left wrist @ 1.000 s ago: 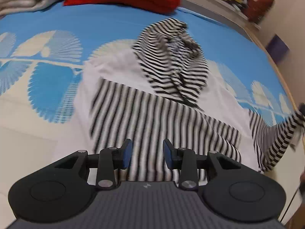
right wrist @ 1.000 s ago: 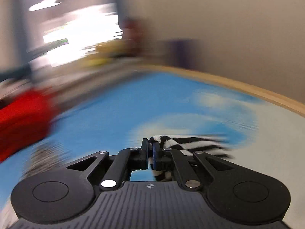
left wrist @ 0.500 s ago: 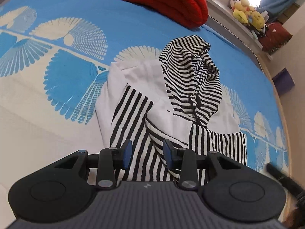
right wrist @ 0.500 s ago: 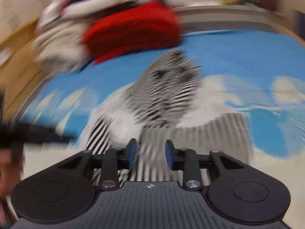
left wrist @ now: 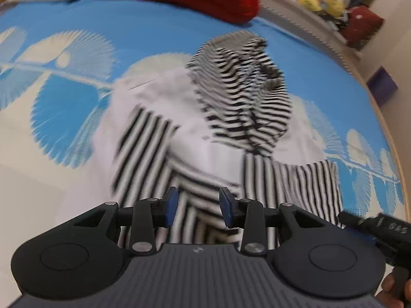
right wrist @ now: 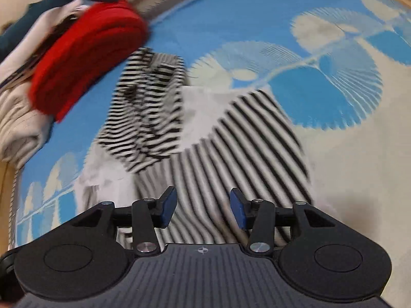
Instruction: Fold small clothes
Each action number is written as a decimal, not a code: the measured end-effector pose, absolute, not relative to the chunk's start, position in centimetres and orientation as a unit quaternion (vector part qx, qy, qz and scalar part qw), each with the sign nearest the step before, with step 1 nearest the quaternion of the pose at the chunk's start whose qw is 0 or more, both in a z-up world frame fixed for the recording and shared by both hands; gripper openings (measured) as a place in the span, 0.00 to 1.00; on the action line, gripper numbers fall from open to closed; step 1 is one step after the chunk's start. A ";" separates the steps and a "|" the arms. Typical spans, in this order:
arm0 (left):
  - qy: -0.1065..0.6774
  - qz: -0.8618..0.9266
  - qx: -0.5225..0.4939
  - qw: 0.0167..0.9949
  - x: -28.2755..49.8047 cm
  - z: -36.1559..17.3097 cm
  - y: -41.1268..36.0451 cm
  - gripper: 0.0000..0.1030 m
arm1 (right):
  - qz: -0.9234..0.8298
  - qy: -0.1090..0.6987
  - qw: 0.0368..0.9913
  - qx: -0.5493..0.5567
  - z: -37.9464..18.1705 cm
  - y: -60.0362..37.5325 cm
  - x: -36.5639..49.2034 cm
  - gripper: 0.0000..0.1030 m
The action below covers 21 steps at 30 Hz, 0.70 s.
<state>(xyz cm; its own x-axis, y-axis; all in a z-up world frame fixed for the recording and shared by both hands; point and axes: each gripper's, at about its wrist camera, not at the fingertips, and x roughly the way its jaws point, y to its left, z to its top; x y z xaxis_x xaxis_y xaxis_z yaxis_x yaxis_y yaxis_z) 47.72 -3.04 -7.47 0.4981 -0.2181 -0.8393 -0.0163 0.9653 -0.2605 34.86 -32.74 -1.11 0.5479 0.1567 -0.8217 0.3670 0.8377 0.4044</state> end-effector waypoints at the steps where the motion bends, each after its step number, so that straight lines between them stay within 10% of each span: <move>1: 0.491 -0.064 -0.117 0.861 47.8 -7.6 -3.8 0.38 | -0.072 0.479 0.829 0.280 -1.4 -33.1 34.8 0.47; 11: 0.544 -0.078 -0.031 0.835 48.5 -13.1 -9.6 0.39 | -0.084 0.502 0.783 0.358 -3.0 -35.8 34.5 0.48; 15: 0.533 -0.046 -0.036 0.844 48.2 -12.9 -8.1 0.10 | -0.081 0.508 0.779 0.359 -3.5 -35.6 34.9 0.48; 21: 0.533 0.041 -0.142 0.833 46.6 -10.4 -2.3 0.17 | -0.088 0.531 0.742 0.399 -5.6 -35.9 34.7 0.48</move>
<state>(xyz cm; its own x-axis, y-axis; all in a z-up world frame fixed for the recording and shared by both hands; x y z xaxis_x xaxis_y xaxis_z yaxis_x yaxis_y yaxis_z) 46.65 -2.29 -10.41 0.4276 -0.0837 -0.9001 -0.2192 0.9564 -0.1931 34.73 -35.91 -5.62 0.4207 0.2936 -0.8583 0.5545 0.6656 0.4995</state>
